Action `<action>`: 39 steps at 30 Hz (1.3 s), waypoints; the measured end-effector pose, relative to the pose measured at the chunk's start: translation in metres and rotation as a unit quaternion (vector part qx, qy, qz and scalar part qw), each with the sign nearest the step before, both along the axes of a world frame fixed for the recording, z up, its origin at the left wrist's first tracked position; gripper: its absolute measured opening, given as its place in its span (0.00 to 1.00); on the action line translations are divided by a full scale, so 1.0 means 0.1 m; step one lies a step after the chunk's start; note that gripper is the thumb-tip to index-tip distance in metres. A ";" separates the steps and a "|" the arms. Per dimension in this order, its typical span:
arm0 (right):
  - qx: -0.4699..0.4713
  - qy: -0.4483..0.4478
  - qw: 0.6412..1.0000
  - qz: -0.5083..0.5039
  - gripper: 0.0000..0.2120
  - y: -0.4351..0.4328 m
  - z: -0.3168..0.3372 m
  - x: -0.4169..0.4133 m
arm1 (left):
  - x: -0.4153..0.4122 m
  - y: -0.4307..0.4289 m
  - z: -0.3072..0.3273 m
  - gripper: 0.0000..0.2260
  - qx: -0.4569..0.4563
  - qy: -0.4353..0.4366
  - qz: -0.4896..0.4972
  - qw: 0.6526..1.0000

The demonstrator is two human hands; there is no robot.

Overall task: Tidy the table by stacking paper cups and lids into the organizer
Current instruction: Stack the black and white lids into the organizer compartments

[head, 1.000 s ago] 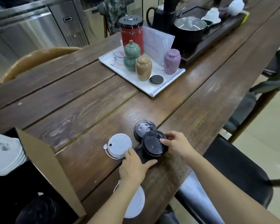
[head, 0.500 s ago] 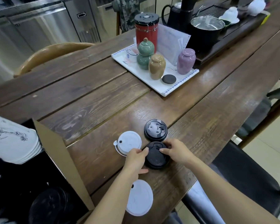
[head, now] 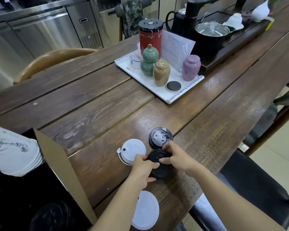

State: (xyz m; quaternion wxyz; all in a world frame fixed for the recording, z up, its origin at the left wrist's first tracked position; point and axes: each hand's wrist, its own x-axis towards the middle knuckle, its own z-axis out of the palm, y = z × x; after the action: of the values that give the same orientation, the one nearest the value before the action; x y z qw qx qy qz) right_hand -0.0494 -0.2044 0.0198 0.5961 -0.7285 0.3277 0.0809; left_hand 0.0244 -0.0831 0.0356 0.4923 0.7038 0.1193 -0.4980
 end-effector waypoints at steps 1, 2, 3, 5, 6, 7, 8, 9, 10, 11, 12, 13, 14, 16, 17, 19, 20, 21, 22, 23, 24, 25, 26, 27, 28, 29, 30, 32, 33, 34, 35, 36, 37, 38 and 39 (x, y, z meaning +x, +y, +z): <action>0.018 -0.024 0.999 -0.023 0.15 -0.03 0.02 0.00 | 0.04 0.00 0.04 0.13 -0.006 -0.003 -0.005 1.000; 0.034 -0.049 0.997 -0.053 0.15 -0.06 0.05 0.00 | 0.09 -0.01 0.06 0.10 -0.011 -0.020 0.010 1.000; 0.052 -0.071 0.993 -0.084 0.15 -0.11 0.08 -0.01 | 0.16 -0.03 0.09 0.06 -0.017 -0.052 0.041 0.998; 0.088 -0.094 0.983 -0.132 0.15 -0.20 0.15 -0.03 | 0.30 -0.06 0.09 0.11 -0.027 -0.209 0.077 0.974; 0.096 -0.099 0.979 -0.148 0.16 -0.25 0.18 -0.05 | 0.36 -0.09 0.10 0.15 -0.033 -0.304 0.040 0.951; 0.097 -0.100 0.977 -0.160 0.17 -0.30 0.19 -0.07 | 0.39 -0.13 0.12 0.17 -0.037 -0.382 -0.027 0.923; 0.096 -0.095 0.977 -0.167 0.20 -0.34 0.20 -0.10 | 0.42 -0.18 0.13 0.18 -0.041 -0.434 -0.115 0.893; 0.096 -0.082 0.977 -0.170 0.24 -0.39 0.18 -0.12 | 0.46 -0.23 0.10 0.20 -0.046 -0.466 -0.209 0.858; 0.101 -0.064 0.979 -0.168 0.29 -0.42 0.16 -0.14 | 0.51 -0.31 0.06 0.23 -0.056 -0.484 -0.294 0.822; 0.111 -0.045 0.980 -0.158 0.32 -0.46 0.13 -0.16 | 0.55 -0.38 0.02 0.26 -0.061 -0.492 -0.360 0.790; 0.126 -0.030 0.981 -0.143 0.34 -0.48 0.12 -0.18 | 0.59 -0.46 -0.02 0.28 -0.062 -0.486 -0.405 0.772; 0.144 -0.014 0.981 -0.126 0.35 -0.50 0.08 -0.19 | 0.61 -0.53 -0.02 0.30 -0.059 -0.468 -0.436 0.766; 0.165 0.000 0.980 -0.109 0.37 -0.51 0.06 -0.20 | 0.63 -0.59 -0.04 0.30 -0.050 -0.447 -0.466 0.762; 0.194 0.026 0.978 -0.075 0.37 -0.51 0.03 -0.20 | 0.66 -0.67 -0.08 0.28 -0.020 -0.422 -0.533 0.733; 0.200 0.036 0.978 -0.052 0.36 -0.51 0.03 -0.18 | 0.67 -0.70 -0.11 0.26 0.000 -0.419 -0.558 0.716; 0.210 0.034 0.977 -0.004 0.33 -0.50 -0.02 -0.14 | 0.65 -0.74 -0.14 0.22 0.032 -0.425 -0.557 0.713; 0.215 0.027 0.976 0.008 0.32 -0.49 -0.03 -0.10 | 0.62 -0.75 -0.14 0.21 0.051 -0.429 -0.539 0.723; 0.216 0.025 0.976 0.011 0.32 -0.48 -0.04 -0.07 | 0.58 -0.76 -0.13 0.20 0.073 -0.436 -0.520 0.731; 0.216 0.022 0.976 0.009 0.32 -0.48 -0.03 -0.03 | 0.54 -0.76 -0.11 0.20 0.102 -0.441 -0.506 0.734; 0.214 0.022 0.976 0.007 0.32 -0.50 -0.04 0.00 | 0.51 -0.76 -0.09 0.20 0.132 -0.441 -0.495 0.737; 0.210 0.019 0.977 0.012 0.34 -0.53 -0.06 0.02 | 0.49 -0.73 -0.08 0.21 0.159 -0.439 -0.481 0.742; 0.202 0.025 0.979 0.016 0.35 -0.55 -0.08 0.04 | 0.48 -0.70 -0.08 0.22 0.179 -0.435 -0.461 0.752; 0.196 0.029 0.980 0.014 0.34 -0.58 -0.08 0.06 | 0.49 -0.67 -0.10 0.21 0.194 -0.431 -0.438 0.765; 0.190 0.031 0.981 0.001 0.31 -0.62 -0.07 0.07 | 0.50 -0.63 -0.12 0.20 0.202 -0.424 -0.413 0.780; 0.185 0.027 0.982 -0.024 0.27 -0.66 -0.07 0.07 | 0.51 -0.60 -0.13 0.19 0.205 -0.411 -0.388 0.799; 0.184 0.015 0.981 -0.058 0.22 -0.69 -0.06 0.08 | 0.52 -0.57 -0.14 0.19 0.200 -0.388 -0.363 0.823; 0.189 -0.007 0.977 -0.101 0.17 -0.71 -0.05 0.08 | 0.51 -0.55 -0.14 0.19 0.188 -0.357 -0.340 0.849; 0.208 -0.049 0.959 -0.188 0.13 -0.73 -0.04 0.11 | 0.47 -0.55 -0.13 0.18 0.167 -0.296 -0.305 0.890; 0.207 -0.054 0.953 -0.212 0.13 -0.72 -0.05 0.12 | 0.45 -0.56 -0.13 0.19 0.161 -0.268 -0.292 0.904; 0.204 -0.052 0.952 -0.224 0.13 -0.70 -0.06 0.14 | 0.43 -0.57 -0.14 0.21 0.157 -0.237 -0.279 0.917; 0.195 -0.044 0.954 -0.225 0.13 -0.68 -0.08 0.15 | 0.41 -0.58 -0.16 0.22 0.153 -0.208 -0.267 0.928; 0.179 -0.032 0.958 -0.222 0.13 -0.66 -0.09 0.17 | 0.39 -0.58 -0.18 0.23 0.153 -0.187 -0.257 0.936; 0.151 -0.019 0.966 -0.207 0.13 -0.65 -0.11 0.17 | 0.38 -0.59 -0.19 0.24 0.154 -0.180 -0.250 0.939; 0.123 -0.011 0.974 -0.190 0.13 -0.64 -0.12 0.18 | 0.36 -0.58 -0.21 0.24 0.156 -0.183 -0.246 0.939; 0.103 -0.010 0.979 -0.177 0.13 -0.63 -0.11 0.18 | 0.36 -0.57 -0.22 0.23 0.158 -0.194 -0.240 0.938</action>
State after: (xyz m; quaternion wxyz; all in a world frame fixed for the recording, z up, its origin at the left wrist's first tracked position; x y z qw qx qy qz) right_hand -0.0311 -0.2679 0.0089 0.6762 -0.5945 0.4351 0.0003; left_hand 0.0602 -0.1404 0.0141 0.2541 0.8632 -0.0743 -0.4298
